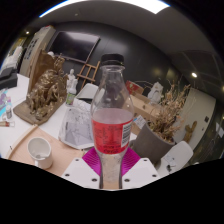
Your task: Pour water
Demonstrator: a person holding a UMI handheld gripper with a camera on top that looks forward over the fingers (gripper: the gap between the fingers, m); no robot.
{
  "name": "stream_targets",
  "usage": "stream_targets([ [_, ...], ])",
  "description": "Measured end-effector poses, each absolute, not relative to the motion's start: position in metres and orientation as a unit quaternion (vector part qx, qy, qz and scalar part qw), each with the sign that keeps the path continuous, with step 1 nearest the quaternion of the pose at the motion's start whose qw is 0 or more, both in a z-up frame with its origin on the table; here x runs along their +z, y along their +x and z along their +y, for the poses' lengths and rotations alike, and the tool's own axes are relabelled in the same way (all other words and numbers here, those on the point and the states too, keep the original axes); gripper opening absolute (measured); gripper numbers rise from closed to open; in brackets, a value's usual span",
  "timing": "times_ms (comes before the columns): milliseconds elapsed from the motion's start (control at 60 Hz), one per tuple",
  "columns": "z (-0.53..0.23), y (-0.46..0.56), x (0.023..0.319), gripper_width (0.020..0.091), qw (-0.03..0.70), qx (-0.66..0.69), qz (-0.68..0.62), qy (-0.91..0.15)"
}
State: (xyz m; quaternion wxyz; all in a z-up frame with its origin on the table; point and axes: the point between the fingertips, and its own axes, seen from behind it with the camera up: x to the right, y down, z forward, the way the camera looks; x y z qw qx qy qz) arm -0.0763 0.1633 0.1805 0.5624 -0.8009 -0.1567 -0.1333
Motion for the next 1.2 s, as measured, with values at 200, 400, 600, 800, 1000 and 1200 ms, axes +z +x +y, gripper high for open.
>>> stream_targets([
  [200, 0.165, -0.086, 0.122, 0.0205, 0.56, 0.036, -0.059, -0.826],
  [400, 0.172, -0.088, 0.079, 0.0217, 0.555, 0.061, -0.055, -0.827],
  [600, 0.17, -0.088, 0.056, 0.0267, 0.559, 0.069, -0.055, -0.824],
  [800, 0.16, -0.085, 0.055, 0.0699, 0.542, 0.07, -0.036, -0.837],
  [1000, 0.114, -0.076, 0.099, 0.0854, 0.517, 0.026, -0.023, -0.855],
  [1200, 0.011, -0.1, 0.168, 0.0857, 0.487, -0.024, -0.012, -0.873],
])
